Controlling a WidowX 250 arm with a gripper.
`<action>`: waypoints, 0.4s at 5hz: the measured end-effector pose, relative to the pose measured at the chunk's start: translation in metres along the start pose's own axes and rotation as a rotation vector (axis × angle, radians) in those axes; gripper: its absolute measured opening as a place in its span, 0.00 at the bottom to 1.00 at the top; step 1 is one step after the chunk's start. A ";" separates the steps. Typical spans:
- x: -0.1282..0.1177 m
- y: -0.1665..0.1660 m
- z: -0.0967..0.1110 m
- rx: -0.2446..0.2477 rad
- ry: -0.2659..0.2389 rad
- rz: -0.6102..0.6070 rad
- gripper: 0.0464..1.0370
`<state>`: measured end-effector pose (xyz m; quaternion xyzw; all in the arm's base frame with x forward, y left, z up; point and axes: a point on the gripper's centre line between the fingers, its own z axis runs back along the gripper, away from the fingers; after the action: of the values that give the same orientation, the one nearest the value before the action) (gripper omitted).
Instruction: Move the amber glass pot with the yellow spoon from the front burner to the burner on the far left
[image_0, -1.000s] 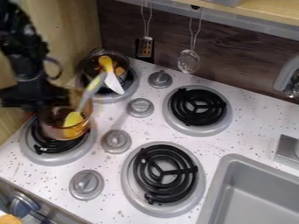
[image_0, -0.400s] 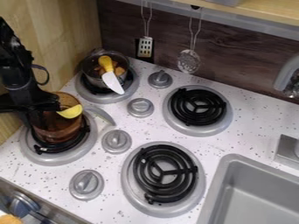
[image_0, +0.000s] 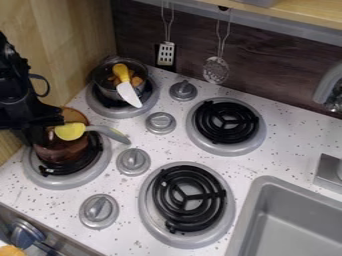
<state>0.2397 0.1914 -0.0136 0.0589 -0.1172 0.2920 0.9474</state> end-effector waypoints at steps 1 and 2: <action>-0.002 0.001 -0.004 -0.007 0.015 0.003 0.53; -0.004 0.003 -0.003 0.014 0.036 0.030 0.84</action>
<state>0.2353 0.1917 -0.0176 0.0586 -0.0987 0.3081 0.9444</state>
